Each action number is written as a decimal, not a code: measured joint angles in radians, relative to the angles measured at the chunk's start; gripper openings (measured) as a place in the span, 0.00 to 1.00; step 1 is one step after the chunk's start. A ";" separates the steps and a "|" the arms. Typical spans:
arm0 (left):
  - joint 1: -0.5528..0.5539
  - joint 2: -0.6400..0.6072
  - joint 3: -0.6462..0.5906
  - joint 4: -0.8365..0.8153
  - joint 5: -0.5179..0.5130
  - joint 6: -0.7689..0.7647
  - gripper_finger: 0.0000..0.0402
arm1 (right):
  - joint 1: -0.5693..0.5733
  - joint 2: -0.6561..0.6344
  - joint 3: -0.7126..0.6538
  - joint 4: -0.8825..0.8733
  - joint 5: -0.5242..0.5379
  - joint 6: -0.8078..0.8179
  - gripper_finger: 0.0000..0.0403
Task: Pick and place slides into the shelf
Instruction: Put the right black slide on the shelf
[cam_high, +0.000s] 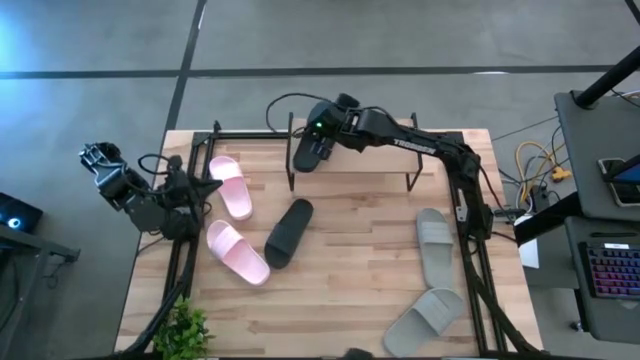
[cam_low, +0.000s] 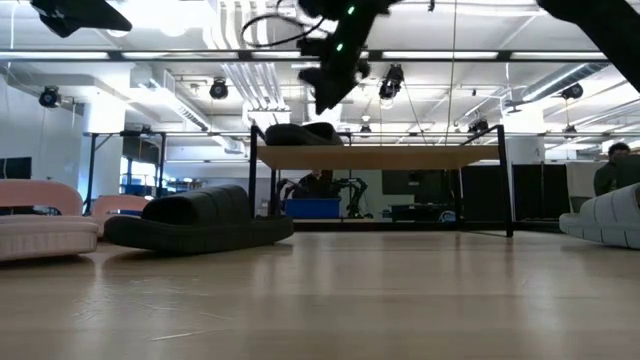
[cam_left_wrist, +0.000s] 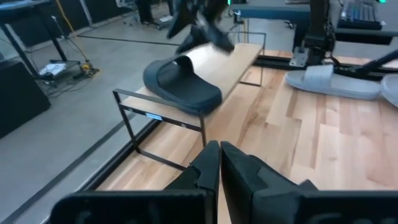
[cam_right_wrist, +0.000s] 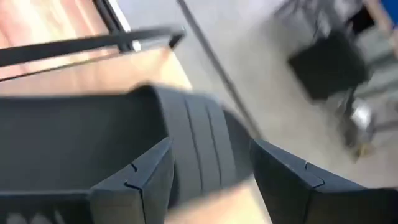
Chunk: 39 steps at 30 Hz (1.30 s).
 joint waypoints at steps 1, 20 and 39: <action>0.000 0.003 0.000 0.000 0.006 -0.006 0.00 | -0.001 -0.011 0.016 -0.074 -0.023 0.076 0.48; 0.000 -0.005 -0.002 -0.003 0.027 -0.023 0.00 | -0.139 -0.030 -0.130 -0.080 -0.229 0.422 0.03; 0.000 -0.005 -0.003 -0.008 0.027 -0.024 0.00 | -0.158 0.065 -0.114 0.117 -0.354 0.323 0.03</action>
